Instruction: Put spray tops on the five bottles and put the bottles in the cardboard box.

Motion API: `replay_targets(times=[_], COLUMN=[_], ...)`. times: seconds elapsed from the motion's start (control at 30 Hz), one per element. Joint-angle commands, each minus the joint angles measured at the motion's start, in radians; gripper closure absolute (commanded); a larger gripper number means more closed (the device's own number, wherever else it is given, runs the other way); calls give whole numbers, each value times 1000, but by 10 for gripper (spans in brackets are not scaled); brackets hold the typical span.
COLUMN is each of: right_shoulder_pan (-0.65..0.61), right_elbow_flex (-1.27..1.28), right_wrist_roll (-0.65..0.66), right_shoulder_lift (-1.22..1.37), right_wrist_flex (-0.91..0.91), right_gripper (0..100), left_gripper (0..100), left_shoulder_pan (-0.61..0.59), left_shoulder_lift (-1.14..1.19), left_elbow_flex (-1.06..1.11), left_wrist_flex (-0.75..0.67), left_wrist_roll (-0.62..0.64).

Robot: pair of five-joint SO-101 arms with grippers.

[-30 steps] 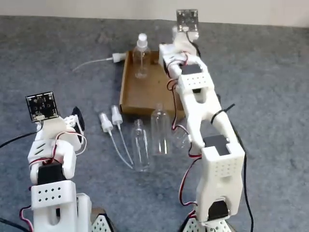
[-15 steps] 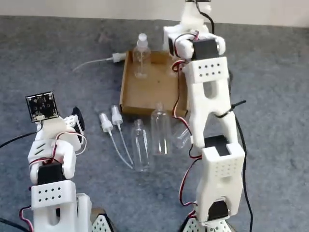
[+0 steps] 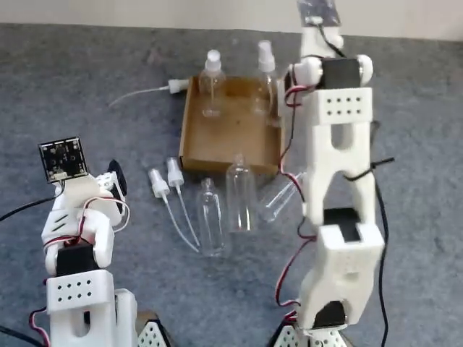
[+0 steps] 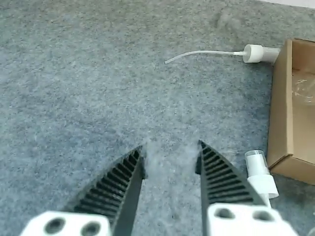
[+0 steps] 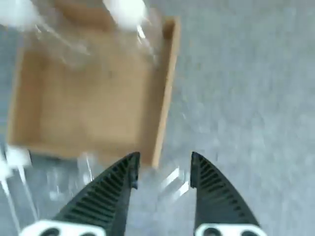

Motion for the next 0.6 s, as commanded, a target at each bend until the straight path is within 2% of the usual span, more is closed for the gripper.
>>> replay_targets(times=[0.0,0.07,0.13,0.33,0.43,0.57], right_shoulder_pan=[-12,-25,-33,-33,-33,-30], right_elbow_flex=[337,503,645,947,1036,1129], right_wrist_roll=[-15,-26,-94,-333,-422,-466], right_shoulder_lift=[-197,-257,-298,-354,-354,-354], right_wrist_flex=[-12,-93,-182,-352,-447,-576], right_gripper=[889,888,865,710,709,709], left_gripper=[884,884,884,884,884,884], left_shoulder_pan=[-1,-1,-1,-1,-1,-1], left_shoulder_lift=[2,2,2,2,2,2], left_elbow_flex=[-2,-2,-2,-2,-2,-2], left_wrist_flex=[-18,-18,-17,-17,-17,-17], left_wrist_roll=[9,9,9,9,9,9])
